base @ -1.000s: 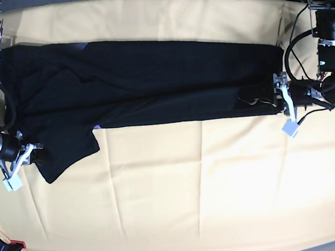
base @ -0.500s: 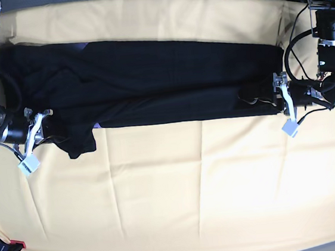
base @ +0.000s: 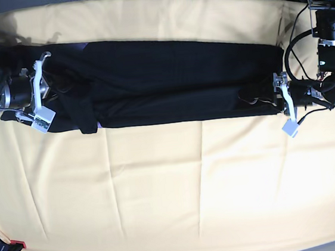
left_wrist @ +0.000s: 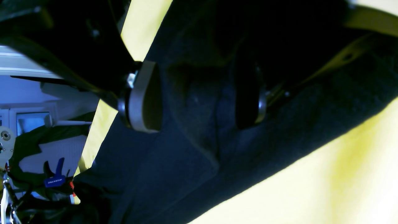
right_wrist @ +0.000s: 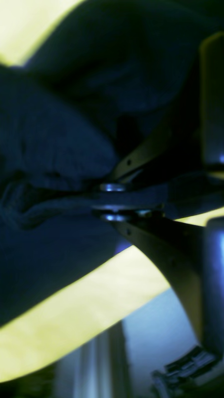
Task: Fold the T-shirt properly
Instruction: 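Grasp the sleeve with the right gripper and tuck it onto the shirt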
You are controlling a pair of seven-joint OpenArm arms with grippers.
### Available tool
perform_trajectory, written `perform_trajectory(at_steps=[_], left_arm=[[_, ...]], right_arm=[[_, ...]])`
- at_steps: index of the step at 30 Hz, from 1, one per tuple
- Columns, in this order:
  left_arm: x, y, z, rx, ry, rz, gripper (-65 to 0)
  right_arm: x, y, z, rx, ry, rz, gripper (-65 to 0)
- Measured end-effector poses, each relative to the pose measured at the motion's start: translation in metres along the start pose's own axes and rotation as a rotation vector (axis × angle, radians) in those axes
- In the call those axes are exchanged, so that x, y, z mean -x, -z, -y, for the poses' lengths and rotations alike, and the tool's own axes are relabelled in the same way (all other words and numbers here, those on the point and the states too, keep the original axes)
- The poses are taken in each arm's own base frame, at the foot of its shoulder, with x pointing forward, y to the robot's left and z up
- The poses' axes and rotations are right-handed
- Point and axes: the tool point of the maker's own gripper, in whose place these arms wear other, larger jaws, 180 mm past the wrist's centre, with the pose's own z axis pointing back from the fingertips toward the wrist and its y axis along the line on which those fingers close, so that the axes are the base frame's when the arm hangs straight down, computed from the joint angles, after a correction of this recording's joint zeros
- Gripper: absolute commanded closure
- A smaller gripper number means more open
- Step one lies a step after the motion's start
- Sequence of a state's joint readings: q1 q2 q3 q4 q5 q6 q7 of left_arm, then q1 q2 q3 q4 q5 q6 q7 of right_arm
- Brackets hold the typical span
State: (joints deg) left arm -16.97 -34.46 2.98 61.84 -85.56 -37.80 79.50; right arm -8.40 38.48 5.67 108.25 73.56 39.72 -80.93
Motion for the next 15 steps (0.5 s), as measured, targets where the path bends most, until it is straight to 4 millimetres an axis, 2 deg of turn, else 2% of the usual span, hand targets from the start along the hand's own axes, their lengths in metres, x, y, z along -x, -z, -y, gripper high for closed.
perform_trajectory(at_steps=[7, 10, 12, 15], left_arm=[[0.000, 0.000, 0.000, 0.000, 0.000, 0.001, -39.5], [0.000, 0.000, 0.000, 0.000, 0.000, 0.001, -39.5], [0.000, -0.002, -0.001, -0.005, 0.000, -0.001, -39.5], [0.001, -0.012, -0.006, -0.032, 0.001, -0.010, -39.5]], right_arm=[[0.007, -0.006, 0.001, -0.007, 0.003, -0.021, 0.0], [0.027, -0.004, 0.016, 0.048, 0.041, -0.089, 0.0], [0.043, -0.004, 0.034, 0.119, 0.066, -0.138, 0.0], [0.054, -0.003, 0.053, 0.186, 0.097, -0.145, 0.0]])
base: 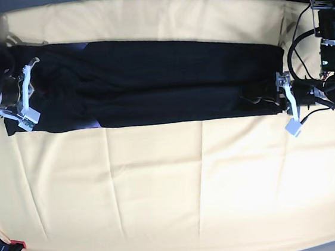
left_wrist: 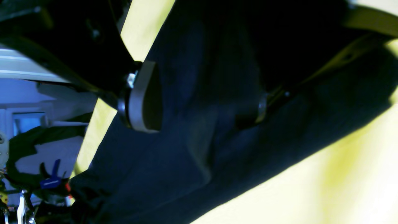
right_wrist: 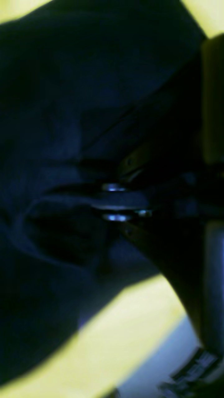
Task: Fold the T-shirt properly
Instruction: 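Grasp the sleeve with the right gripper and tuck it onto the shirt, then grasp the folded edge with both grippers and fold it over again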
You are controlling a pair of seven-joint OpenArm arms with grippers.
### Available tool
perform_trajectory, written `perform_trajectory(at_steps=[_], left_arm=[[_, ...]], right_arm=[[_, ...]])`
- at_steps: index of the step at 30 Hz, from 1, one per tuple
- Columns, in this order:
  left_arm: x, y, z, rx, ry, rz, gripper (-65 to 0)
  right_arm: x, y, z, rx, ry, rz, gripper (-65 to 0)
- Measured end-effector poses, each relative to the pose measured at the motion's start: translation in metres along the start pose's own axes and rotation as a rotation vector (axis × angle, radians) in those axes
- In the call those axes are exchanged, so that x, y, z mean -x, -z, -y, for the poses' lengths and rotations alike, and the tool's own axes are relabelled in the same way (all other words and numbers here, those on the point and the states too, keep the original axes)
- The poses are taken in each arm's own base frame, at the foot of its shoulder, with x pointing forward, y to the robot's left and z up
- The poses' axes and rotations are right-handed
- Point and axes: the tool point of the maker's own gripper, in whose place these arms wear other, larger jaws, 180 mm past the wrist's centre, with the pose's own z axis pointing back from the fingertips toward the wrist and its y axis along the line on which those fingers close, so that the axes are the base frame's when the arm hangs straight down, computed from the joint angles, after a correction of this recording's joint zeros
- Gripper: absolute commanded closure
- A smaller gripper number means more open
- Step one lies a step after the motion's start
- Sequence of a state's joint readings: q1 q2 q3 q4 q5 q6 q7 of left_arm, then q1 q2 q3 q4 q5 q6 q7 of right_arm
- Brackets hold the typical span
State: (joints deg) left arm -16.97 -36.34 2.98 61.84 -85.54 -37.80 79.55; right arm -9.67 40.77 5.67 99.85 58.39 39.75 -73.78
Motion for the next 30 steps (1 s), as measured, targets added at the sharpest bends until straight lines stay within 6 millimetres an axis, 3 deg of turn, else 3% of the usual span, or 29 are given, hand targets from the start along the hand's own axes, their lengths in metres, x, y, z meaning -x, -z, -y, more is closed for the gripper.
perform_trajectory(at_steps=[5, 9, 11, 18, 20, 23, 24, 26, 30], left_arm=[[0.002, -0.015, -0.008, -0.043, 0.002, -0.016, -39.5], [0.004, -0.025, -0.012, -0.069, 0.003, -0.026, -39.5], [0.005, -0.034, -0.017, -0.094, 0.005, -0.034, -39.5], [0.010, -0.054, -0.026, -0.152, 0.004, -0.065, -39.5], [0.011, -0.060, -0.028, -0.166, 0.004, -0.070, -39.5], [-0.002, -0.071, -0.030, -0.185, 0.009, -0.007, -39.5], [-0.009, -0.078, -0.030, -0.194, 0.013, 0.028, -39.5], [-0.021, -0.092, -0.031, -0.214, 0.018, 0.090, -39.4], [-0.034, -0.108, -0.036, -0.254, 0.012, 0.168, -39.5]], right_arm=[[0.006, 0.003, 0.006, 0.013, 0.021, -0.008, -1.9], [0.008, 0.002, 0.007, 0.017, 0.017, -0.029, -35.9], [0.004, -0.004, 0.007, 0.024, -0.008, -0.023, -43.1], [-0.057, -0.074, 0.012, 0.028, -0.033, 0.276, -42.9], [-0.064, -0.083, 0.015, 0.037, -0.003, 0.346, -34.7], [-0.059, -0.065, 0.004, 0.008, 0.055, 0.370, -2.9], [-0.054, -0.055, -0.002, -0.013, 0.083, 0.368, 0.0], [-0.041, -0.034, -0.008, -0.018, 0.144, 0.355, 0.0], [-0.028, -0.008, 0.010, 0.099, 0.222, 0.355, 0.0]])
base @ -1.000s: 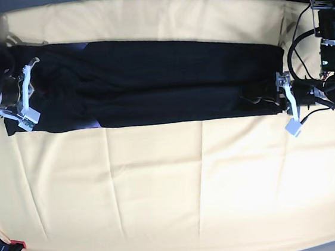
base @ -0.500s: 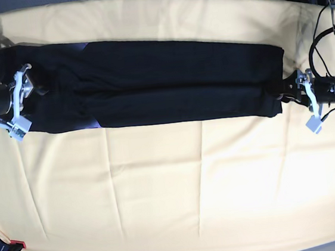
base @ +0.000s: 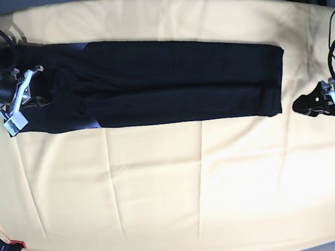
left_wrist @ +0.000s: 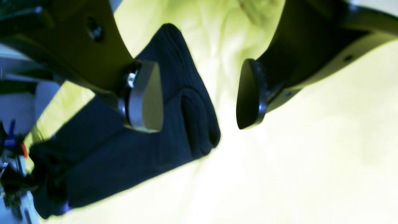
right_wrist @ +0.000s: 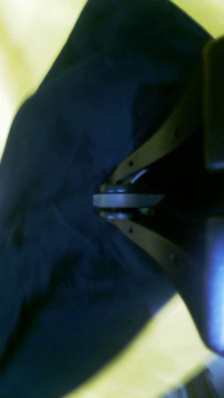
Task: Fold the T-shirt properly
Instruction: 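Grasp the folded edge with both grippers and fold it over again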
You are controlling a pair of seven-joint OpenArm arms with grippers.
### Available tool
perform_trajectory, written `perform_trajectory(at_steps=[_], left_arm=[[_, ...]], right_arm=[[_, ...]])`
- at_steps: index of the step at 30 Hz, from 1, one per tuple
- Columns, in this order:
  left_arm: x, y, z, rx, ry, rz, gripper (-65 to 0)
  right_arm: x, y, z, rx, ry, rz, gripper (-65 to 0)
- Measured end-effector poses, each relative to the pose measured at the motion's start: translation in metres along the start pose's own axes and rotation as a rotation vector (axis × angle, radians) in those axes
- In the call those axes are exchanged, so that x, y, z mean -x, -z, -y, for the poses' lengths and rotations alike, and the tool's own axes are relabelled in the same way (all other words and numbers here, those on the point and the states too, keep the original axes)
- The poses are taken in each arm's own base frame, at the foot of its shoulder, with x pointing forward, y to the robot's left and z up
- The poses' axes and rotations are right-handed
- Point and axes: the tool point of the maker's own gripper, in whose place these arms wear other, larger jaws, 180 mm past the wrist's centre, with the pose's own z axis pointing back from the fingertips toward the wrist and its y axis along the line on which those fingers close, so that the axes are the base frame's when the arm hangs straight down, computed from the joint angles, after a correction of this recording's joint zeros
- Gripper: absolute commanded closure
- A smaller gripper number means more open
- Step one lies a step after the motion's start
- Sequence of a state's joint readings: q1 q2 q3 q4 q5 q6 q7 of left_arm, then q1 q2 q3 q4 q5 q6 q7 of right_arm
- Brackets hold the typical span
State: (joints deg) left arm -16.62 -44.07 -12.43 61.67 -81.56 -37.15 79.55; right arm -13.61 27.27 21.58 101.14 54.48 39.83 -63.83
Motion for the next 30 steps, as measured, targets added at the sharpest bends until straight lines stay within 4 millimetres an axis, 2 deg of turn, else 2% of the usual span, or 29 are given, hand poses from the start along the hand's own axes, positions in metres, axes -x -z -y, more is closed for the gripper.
perform_trajectory(at_steps=[3, 6, 15, 19, 22, 24, 26, 27, 30], left_arm=[[0.012, 0.002, -0.006, -0.020, -0.033, 0.019, -39.5], [0.051, 0.011, -0.017, -0.071, -0.071, -0.068, -39.5], [0.062, 0.056, 0.005, 0.025, -0.168, 0.060, -39.5], [0.076, 0.074, 0.035, 0.158, -0.213, 0.017, -39.5], [0.073, 0.073, 0.045, 0.220, -0.223, 0.035, -39.5], [0.073, 0.072, 0.046, 0.222, -0.226, 0.037, -39.4], [0.073, 0.072, 0.046, 0.222, -0.225, 0.036, -35.3], [0.073, 0.072, 0.045, 0.222, -0.225, 0.037, -30.5], [0.073, 0.072, 0.046, 0.222, -0.226, 0.036, -9.2]], right_arm=[[0.010, 0.011, 0.005, 0.035, 0.036, 0.007, 0.0], [0.023, 0.017, 0.004, 0.040, 0.063, -0.024, 0.0], [0.024, 0.016, 0.005, 0.045, 0.060, -0.031, 0.0], [0.024, 0.016, 0.005, 0.045, 0.060, -0.031, 0.0], [0.024, 0.016, 0.005, 0.045, 0.060, -0.031, 0.0], [0.024, 0.016, 0.005, 0.046, 0.059, -0.031, 0.0], [0.024, 0.016, 0.005, 0.046, 0.059, -0.031, 0.0], [0.024, 0.016, 0.005, 0.045, 0.060, -0.031, 0.0], [0.024, 0.016, 0.005, 0.046, 0.059, -0.031, 0.0]])
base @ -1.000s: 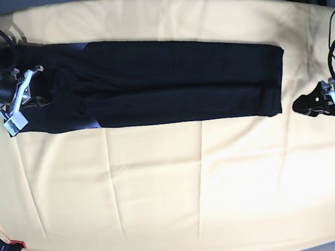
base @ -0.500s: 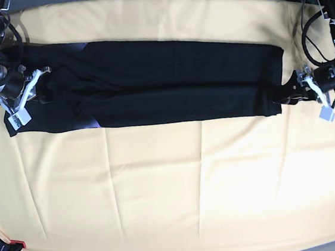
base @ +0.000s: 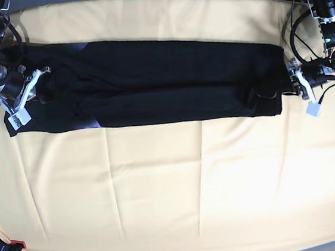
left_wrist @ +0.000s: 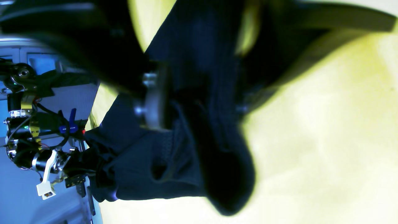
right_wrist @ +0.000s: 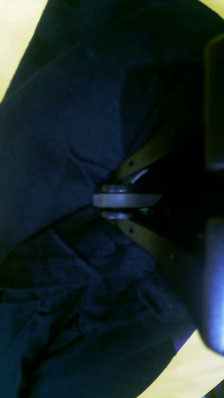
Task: Fold the T-shirt properly
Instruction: 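Grasp the folded edge with both grippers and fold it over again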
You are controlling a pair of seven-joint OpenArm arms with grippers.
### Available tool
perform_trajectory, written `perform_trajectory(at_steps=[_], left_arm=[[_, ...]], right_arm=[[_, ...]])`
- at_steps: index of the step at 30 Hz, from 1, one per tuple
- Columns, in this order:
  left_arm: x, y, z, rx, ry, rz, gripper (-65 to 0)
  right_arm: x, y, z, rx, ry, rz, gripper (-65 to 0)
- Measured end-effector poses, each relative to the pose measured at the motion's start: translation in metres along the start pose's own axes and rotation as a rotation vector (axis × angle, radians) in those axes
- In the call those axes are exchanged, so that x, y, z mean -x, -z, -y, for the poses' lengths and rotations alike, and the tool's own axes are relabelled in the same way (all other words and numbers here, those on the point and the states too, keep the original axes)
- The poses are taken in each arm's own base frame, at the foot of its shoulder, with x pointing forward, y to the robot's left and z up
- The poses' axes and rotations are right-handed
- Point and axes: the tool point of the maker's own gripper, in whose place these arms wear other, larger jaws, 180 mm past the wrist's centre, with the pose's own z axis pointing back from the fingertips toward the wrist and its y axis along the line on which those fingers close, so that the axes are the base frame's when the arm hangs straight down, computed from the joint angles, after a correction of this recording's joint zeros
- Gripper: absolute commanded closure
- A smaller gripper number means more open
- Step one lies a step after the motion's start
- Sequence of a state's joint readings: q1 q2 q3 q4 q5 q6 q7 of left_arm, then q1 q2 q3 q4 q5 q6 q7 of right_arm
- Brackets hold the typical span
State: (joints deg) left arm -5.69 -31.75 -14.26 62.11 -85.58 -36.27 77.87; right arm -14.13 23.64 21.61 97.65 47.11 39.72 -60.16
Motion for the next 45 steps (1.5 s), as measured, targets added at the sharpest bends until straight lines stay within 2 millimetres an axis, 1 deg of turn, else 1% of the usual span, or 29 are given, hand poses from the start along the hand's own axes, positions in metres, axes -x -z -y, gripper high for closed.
perform_trajectory(at_steps=[1, 2, 7, 11, 14, 17, 19, 20, 23, 24, 25, 27, 31, 34, 37, 39, 42, 45], left_arm=[[0.000, 0.000, 0.000, 0.000, 0.000, -0.001, -1.5], [0.000, 0.000, 0.000, 0.000, 0.000, -0.002, 0.0], [-0.001, -0.002, 0.000, -0.003, 0.002, -0.002, 0.0], [-0.007, -0.010, -0.003, -0.030, 0.003, -0.019, 0.0], [-0.009, -0.023, -0.011, -0.078, 0.015, -0.054, 0.0], [-0.012, -0.040, -0.018, -0.127, 0.037, -0.081, 0.0], [-0.019, -0.052, -0.020, -0.151, 0.078, -0.083, 0.0], [-0.020, -0.058, -0.021, -0.165, 0.087, -0.087, 0.0], [-0.025, -0.071, -0.024, -0.194, 0.115, -0.096, 0.0], [-0.026, -0.074, -0.024, -0.201, 0.123, -0.099, 0.0], [-0.027, -0.077, -0.025, -0.207, 0.127, -0.101, 0.0], [-0.028, -0.086, -0.028, -0.238, 0.138, -0.117, 0.0], [-0.036, -0.105, -0.031, -0.286, 0.114, -0.117, 0.0], [-0.036, -0.102, -0.031, -0.289, 0.068, -0.108, 0.0], [-0.036, -0.093, -0.030, -0.281, -0.003, -0.093, 0.0], [-0.036, -0.085, -0.025, -0.265, -0.003, -0.092, 0.0], [-0.039, -0.068, -0.010, -0.223, 0.051, -0.098, 0.0], [-0.044, -0.051, 0.012, -0.177, 0.133, -0.099, 0.0]], right_arm=[[0.000, 0.000, 0.000, 0.000, 0.000, 0.000, 0.0], [0.000, 0.000, 0.000, 0.000, 0.000, 0.000, 0.0], [0.000, 0.000, 0.000, 0.000, 0.000, 0.000, 0.0], [0.000, 0.000, 0.000, 0.000, 0.000, 0.000, 0.0], [-0.004, 0.000, -0.004, -0.023, 0.013, 0.021, 0.0], [-0.016, -0.002, -0.015, -0.080, 0.034, 0.082, 0.0], [-0.026, -0.005, -0.021, -0.102, 0.026, 0.114, 0.0], [-0.033, -0.007, -0.024, -0.113, 0.021, 0.136, -3.2], [-0.052, -0.010, -0.027, -0.131, 0.003, 0.185, -21.9], [-0.057, -0.011, -0.027, -0.130, -0.004, 0.197, -26.1], [-0.062, -0.012, -0.027, -0.127, -0.013, 0.205, -27.9], [-0.065, -0.012, -0.026, -0.124, -0.020, 0.204, -27.9], [-0.056, -0.011, -0.026, -0.123, -0.018, 0.166, -27.9], [-0.056, -0.010, -0.027, -0.126, -0.013, 0.169, -27.8], [-0.054, -0.007, -0.029, -0.128, -0.006, 0.168, -27.8], [-0.052, -0.003, -0.030, -0.112, -0.002, 0.162, -27.8], [-0.050, 0.005, -0.033, -0.089, 0.012, 0.178, -27.8], [-0.048, 0.011, -0.034, -0.067, 0.018, 0.183, -27.8]])
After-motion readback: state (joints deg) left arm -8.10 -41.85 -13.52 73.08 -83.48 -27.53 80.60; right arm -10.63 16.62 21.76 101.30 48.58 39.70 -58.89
